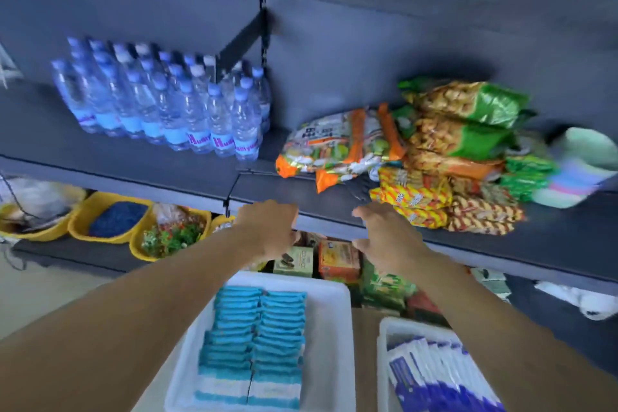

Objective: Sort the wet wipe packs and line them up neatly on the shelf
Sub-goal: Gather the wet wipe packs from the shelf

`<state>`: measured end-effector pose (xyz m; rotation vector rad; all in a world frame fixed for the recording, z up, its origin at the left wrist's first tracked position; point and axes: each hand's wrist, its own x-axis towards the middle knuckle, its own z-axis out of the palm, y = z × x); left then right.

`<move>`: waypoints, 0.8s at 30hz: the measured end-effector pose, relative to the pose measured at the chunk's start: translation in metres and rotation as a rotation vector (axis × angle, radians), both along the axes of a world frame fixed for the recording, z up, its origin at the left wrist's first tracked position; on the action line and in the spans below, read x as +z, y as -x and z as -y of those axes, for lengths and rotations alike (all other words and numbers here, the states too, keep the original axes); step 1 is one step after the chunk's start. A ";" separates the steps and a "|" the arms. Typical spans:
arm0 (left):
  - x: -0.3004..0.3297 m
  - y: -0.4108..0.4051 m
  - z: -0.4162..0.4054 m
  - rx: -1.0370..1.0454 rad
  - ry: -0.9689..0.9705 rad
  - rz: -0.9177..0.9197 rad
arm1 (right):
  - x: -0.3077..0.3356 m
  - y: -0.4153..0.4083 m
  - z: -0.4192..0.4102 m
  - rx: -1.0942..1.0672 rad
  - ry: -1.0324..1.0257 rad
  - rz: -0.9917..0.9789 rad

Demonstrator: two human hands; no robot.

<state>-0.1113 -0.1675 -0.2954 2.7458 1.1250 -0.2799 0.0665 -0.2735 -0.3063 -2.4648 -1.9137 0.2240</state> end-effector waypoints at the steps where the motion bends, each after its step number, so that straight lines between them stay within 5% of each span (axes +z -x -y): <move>1: 0.022 -0.004 0.000 -0.008 -0.015 0.018 | 0.023 -0.003 0.002 -0.006 -0.009 0.006; 13: 0.232 -0.062 0.030 -0.161 -0.298 0.266 | 0.246 -0.044 0.053 -0.124 -0.320 0.137; 24: 0.305 -0.143 0.030 -0.149 -0.347 0.345 | 0.327 -0.136 0.078 -0.226 -0.405 0.110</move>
